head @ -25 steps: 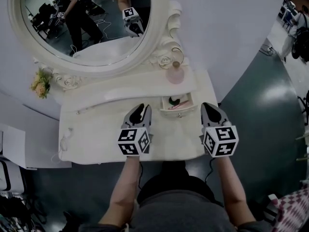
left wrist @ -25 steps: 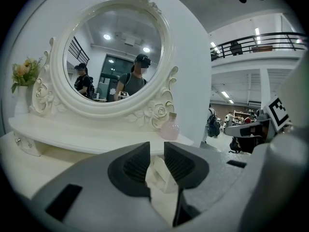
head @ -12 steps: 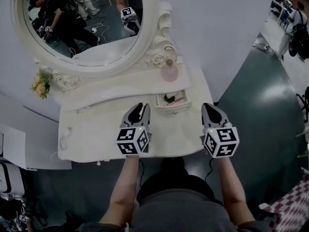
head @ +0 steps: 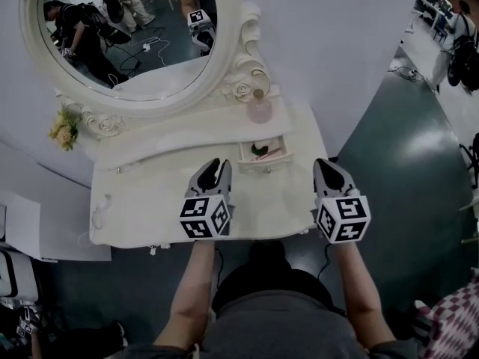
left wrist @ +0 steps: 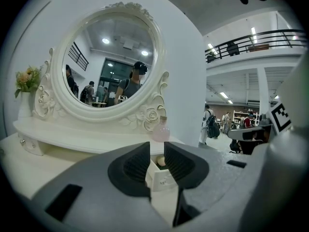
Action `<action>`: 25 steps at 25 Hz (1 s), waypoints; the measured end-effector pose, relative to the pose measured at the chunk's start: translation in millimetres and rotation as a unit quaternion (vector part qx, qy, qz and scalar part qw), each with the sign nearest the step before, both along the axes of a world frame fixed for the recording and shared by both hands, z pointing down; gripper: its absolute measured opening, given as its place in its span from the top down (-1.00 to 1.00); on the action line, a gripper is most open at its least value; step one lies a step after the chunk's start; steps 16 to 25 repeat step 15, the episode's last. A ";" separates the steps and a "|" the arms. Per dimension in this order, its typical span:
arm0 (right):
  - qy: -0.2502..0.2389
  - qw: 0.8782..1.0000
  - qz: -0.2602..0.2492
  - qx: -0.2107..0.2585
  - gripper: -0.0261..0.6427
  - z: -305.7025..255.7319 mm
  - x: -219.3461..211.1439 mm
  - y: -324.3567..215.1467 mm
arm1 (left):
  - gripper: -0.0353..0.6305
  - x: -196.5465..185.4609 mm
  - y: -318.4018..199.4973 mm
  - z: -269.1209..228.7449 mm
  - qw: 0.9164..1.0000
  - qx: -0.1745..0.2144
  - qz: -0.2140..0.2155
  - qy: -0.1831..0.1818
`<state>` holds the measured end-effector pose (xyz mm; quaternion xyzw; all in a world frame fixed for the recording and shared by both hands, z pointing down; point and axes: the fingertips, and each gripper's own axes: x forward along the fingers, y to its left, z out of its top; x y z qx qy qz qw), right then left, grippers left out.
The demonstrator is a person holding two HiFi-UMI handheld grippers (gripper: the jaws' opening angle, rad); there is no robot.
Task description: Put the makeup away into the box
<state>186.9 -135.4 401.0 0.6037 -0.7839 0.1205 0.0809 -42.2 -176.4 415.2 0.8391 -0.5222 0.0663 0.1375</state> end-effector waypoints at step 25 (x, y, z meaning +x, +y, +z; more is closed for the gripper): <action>-0.005 1.000 0.003 0.002 0.91 4.5 8.4 -1.5 | 0.62 6.9 -5.5 1.4 1.000 0.001 0.001 -0.003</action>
